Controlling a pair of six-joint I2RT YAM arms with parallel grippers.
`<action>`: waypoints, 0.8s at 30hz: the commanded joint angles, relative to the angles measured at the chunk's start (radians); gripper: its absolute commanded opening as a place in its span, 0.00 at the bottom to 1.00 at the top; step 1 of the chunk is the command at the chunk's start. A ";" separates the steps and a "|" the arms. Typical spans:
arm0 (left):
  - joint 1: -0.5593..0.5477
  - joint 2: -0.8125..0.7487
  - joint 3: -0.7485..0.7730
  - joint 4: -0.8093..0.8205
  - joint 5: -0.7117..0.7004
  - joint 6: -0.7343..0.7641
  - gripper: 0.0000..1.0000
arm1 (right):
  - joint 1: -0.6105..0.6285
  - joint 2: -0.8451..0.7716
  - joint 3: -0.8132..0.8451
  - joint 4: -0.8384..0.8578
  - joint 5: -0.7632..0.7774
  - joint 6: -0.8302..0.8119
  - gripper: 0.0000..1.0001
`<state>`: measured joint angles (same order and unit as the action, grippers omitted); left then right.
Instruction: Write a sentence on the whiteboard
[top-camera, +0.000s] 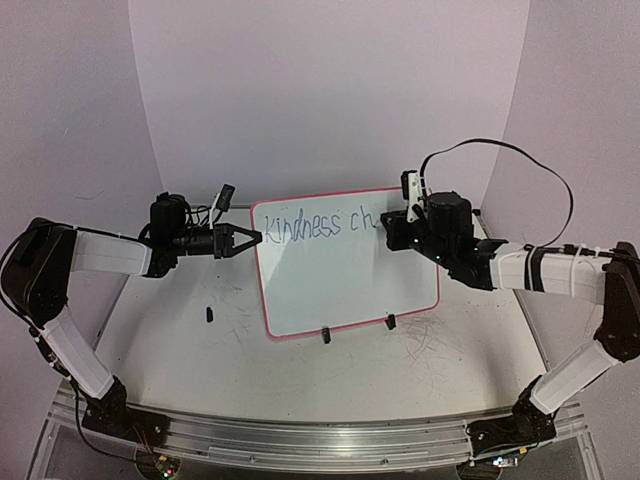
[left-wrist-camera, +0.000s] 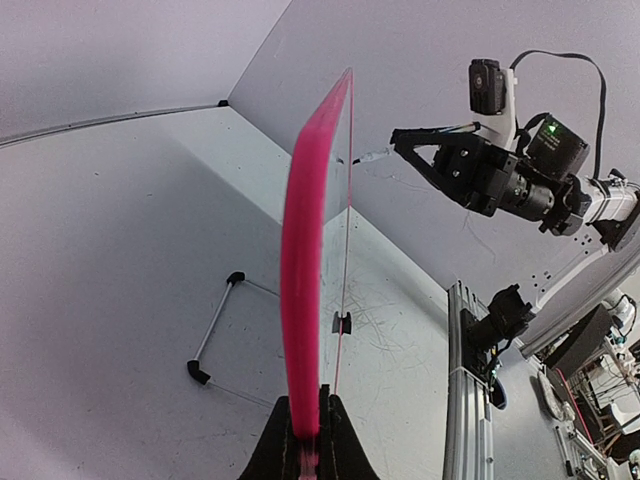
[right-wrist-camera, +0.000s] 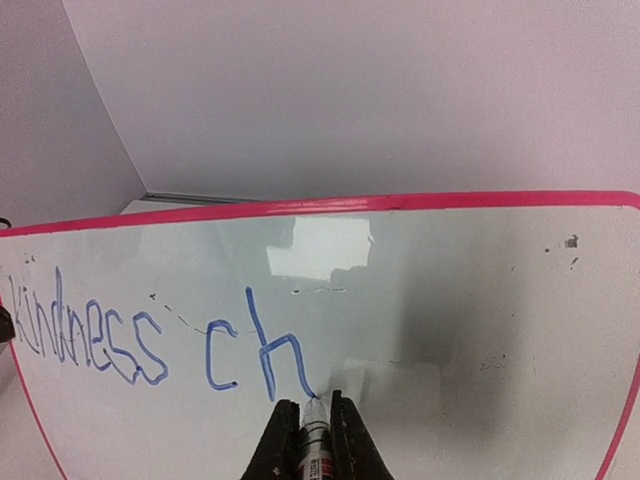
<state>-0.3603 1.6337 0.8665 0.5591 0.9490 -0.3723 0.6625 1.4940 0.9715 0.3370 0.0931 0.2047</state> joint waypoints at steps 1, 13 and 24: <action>-0.023 -0.019 0.020 0.032 0.001 0.062 0.00 | -0.022 -0.132 -0.043 0.113 -0.159 -0.043 0.00; -0.024 -0.024 0.027 0.013 -0.009 0.072 0.00 | -0.075 -0.181 -0.096 0.125 -0.178 -0.120 0.00; -0.024 -0.015 0.065 -0.054 -0.031 0.086 0.00 | -0.075 -0.113 -0.035 0.111 -0.197 -0.106 0.00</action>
<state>-0.3614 1.6337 0.8707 0.5474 0.9445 -0.3637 0.5858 1.3534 0.8835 0.4369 -0.0862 0.1007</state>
